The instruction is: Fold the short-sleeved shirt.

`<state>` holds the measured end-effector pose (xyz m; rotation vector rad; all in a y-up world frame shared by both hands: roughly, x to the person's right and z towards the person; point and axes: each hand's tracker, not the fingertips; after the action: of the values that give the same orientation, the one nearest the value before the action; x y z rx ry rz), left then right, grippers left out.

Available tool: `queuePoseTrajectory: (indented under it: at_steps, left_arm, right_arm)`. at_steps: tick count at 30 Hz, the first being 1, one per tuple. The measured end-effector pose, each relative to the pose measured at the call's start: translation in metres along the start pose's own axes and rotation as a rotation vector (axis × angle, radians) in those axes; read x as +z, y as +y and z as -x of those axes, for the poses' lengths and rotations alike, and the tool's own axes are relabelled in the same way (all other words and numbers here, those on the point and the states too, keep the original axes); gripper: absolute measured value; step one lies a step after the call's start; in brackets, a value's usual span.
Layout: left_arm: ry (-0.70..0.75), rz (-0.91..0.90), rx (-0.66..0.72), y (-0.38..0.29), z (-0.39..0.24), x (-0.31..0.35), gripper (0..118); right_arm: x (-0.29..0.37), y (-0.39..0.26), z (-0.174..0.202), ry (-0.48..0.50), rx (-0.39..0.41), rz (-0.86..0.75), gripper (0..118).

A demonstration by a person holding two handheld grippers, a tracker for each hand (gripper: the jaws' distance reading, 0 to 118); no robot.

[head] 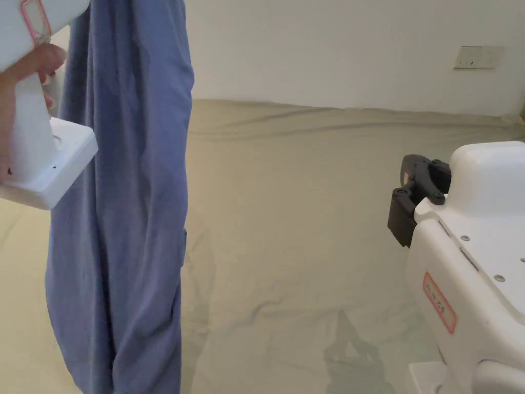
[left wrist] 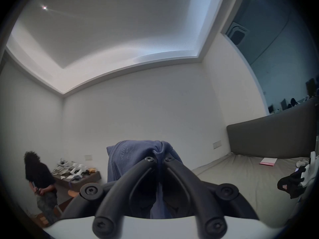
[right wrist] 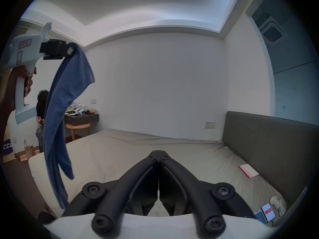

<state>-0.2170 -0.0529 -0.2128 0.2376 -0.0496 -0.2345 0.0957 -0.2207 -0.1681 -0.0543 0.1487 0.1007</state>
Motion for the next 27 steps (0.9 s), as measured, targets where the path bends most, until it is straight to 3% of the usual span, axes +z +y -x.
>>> queuePoseTrajectory:
  at_steps: [8, 16, 22, 25, 27]
  left_arm:
    - [-0.277, 0.113, -0.091, -0.057, -0.122, -0.094, 0]
    - [-0.657, 0.593, -0.237, -0.27, -0.331, -0.124, 0]
    - [-0.719, 0.9, -0.348, -0.402, -0.411, -0.097, 1]
    - [-0.728, 0.955, -0.306, -0.426, -0.413, -0.08, 18]
    - [-0.652, 0.899, -0.272, -0.424, -0.405, -0.073, 55]
  right_arm:
    - [-0.006, -0.024, -0.049, -0.119, -0.019, 0.055, 2]
    - [-0.027, -0.064, -0.105, -0.238, -0.07, 0.178, 2]
    - [-0.032, -0.093, -0.128, -0.261, -0.06, 0.254, 2]
    - [-0.035, -0.103, -0.133, -0.268, -0.049, 0.284, 1]
    - [-0.037, -0.107, -0.134, -0.268, -0.053, 0.297, 2]
